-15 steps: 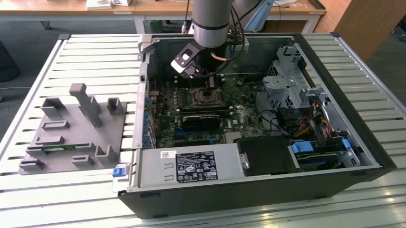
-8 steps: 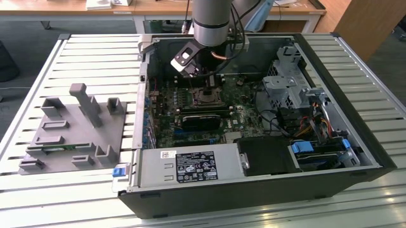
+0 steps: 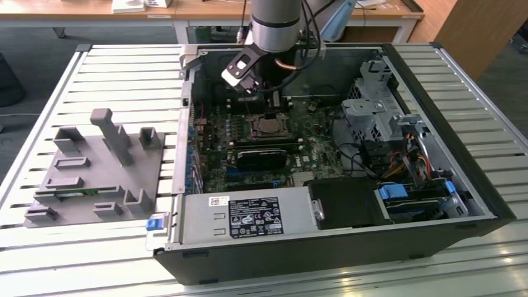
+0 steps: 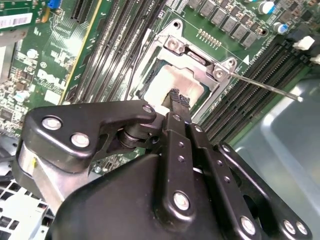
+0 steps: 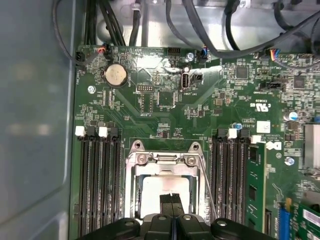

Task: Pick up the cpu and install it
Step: 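Install the first cpu locking lever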

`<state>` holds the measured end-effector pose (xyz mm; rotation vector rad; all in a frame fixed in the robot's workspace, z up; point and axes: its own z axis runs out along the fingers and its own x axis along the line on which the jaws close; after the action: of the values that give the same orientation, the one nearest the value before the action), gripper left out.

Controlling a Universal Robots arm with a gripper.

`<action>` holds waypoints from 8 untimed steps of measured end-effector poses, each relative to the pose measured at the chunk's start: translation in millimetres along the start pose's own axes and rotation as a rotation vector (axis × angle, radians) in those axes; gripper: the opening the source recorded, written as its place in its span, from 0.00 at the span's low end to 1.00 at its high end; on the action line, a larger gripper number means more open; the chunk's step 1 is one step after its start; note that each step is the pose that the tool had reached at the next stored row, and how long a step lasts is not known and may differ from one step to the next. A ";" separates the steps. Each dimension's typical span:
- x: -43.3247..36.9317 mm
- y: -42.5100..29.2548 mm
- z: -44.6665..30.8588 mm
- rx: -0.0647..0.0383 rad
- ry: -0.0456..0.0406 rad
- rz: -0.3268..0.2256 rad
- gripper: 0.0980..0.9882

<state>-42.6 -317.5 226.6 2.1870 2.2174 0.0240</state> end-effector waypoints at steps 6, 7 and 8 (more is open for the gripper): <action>-0.1 0.5 -15.2 0.000 -0.0001 0.000 0.01; -0.2 0.5 -16.9 0.000 0.0001 0.000 0.01; -0.2 0.6 -19.0 0.000 0.0003 0.000 0.01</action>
<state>-42.6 -317.5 245.6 2.1871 2.2176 0.0244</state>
